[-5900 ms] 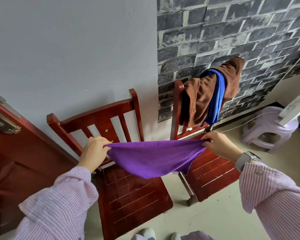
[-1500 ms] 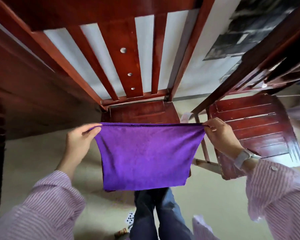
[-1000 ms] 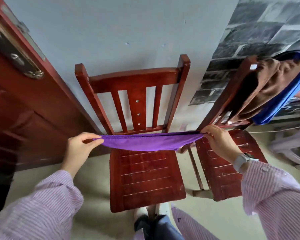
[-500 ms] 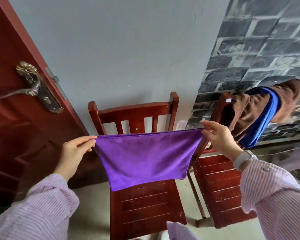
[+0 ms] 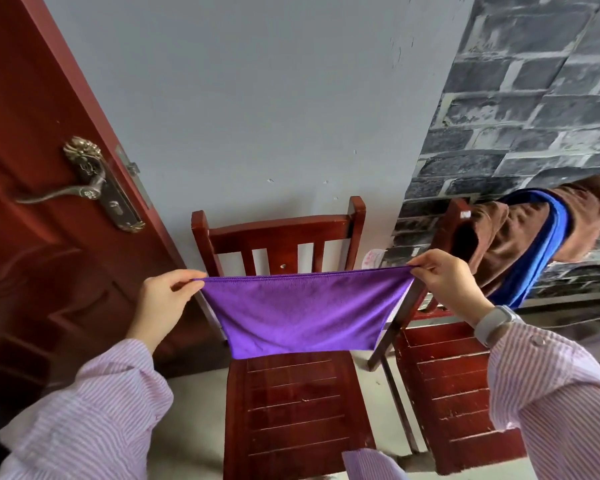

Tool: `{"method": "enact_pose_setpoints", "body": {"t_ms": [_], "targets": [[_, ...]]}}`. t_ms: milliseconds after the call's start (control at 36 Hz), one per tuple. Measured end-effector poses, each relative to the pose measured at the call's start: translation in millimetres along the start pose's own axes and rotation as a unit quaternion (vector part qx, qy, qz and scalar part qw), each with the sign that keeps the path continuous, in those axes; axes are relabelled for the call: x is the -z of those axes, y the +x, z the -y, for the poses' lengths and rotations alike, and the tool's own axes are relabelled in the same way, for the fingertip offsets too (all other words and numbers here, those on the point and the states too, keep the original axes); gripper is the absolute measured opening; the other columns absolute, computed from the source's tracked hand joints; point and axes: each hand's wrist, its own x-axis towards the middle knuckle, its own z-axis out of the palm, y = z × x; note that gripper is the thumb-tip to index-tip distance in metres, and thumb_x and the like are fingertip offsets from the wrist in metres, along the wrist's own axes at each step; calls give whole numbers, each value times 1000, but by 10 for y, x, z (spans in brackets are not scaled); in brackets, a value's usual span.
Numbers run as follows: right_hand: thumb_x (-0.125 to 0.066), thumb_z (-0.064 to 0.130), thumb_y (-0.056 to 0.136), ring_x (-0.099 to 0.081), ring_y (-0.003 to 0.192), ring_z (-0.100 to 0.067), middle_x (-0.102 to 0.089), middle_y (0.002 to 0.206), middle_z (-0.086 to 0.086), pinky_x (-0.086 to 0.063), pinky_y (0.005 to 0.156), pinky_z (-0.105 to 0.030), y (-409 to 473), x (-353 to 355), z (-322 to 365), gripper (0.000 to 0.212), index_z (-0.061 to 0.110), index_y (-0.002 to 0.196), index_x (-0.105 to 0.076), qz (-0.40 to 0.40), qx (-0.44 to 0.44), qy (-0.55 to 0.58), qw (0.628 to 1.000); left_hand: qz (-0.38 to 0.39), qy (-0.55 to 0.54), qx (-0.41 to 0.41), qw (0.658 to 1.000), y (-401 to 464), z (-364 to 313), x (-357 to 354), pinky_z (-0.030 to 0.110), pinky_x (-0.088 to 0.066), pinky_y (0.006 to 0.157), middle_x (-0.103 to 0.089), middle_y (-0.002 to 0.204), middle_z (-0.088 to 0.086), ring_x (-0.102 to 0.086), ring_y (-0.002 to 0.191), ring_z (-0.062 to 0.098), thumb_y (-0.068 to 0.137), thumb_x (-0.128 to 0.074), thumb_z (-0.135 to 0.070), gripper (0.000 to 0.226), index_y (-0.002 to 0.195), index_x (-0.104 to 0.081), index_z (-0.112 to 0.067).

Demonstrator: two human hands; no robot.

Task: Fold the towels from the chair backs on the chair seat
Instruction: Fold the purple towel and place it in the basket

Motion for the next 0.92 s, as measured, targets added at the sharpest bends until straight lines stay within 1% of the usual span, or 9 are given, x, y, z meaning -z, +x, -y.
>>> {"method": "enact_pose_setpoints", "body": {"t_ms": [56,139,333,472,583,694,778,861,917], "targets": [[-64,-3,79,-56,76,-20,-60,75,-1,-43,67,-16,27,-48,8,11,7,82,-67,-9,5,-18,1000,-12,28,-8,1000,26,70,-43,31,-49,78,-68,86,4,-59,73,15,82,-62,-2,13,91,-71,-6],[-62,-4,78,-57,80,-24,-63,82,-12,-43,77,-29,113,-175,9,10,0,85,-68,-15,6,-43,999,-38,58,-13,997,89,122,-147,26,-44,80,-69,89,8,-60,79,20,83,-61,-1,13,91,-70,-2],[-56,-1,81,-62,85,-34,-67,89,-18,-47,86,-40,422,-572,-140,12,1,87,-66,-2,-43,-54,998,-42,84,23,995,353,356,-389,25,-42,81,-71,93,11,-63,90,25,84,-58,-2,14,91,-71,-3],[-54,0,83,-61,87,-30,-67,90,-17,-40,79,-28,529,-788,-247,14,3,91,-65,7,-59,-38,998,-41,79,24,996,490,592,-464,30,-45,83,-71,92,12,-64,89,27,83,-58,0,15,89,-70,-4],[-54,-1,84,-60,86,-29,-66,92,-17,-44,82,-33,448,-894,-296,13,1,92,-64,3,-57,-14,998,-47,61,21,997,400,728,-479,32,-47,86,-70,93,10,-63,88,24,84,-57,0,16,91,-70,-4],[-53,1,87,-59,71,-19,-64,81,-9,-43,62,-7,202,-998,-396,12,4,95,-61,14,-75,15,997,-29,38,41,998,79,888,-477,13,-42,84,-68,92,4,-61,84,-1,84,-57,1,15,91,-69,-4],[-54,0,86,-61,72,-19,-63,80,-7,-47,63,-15,-77,-1113,-534,12,6,94,-61,30,-86,30,995,-18,24,69,997,-242,1055,-497,3,-39,81,-67,96,1,-55,81,-21,84,-57,4,14,91,-69,-1],[-55,-4,84,-60,69,-16,-61,76,-3,-42,64,-5,-401,-1253,-703,13,4,92,-61,51,-84,15,995,-2,24,107,994,-602,1280,-556,-2,-36,74,-67,93,-3,-53,75,-23,84,-56,5,16,91,-68,-2],[-57,-7,81,-61,73,-21,-63,81,-6,-45,70,-13,-630,-1351,-855,14,3,90,-63,75,-67,-12,995,18,57,138,989,-856,1480,-611,1,-36,63,-70,86,-11,-54,62,-14,84,-57,2,15,91,-68,-7]]}}
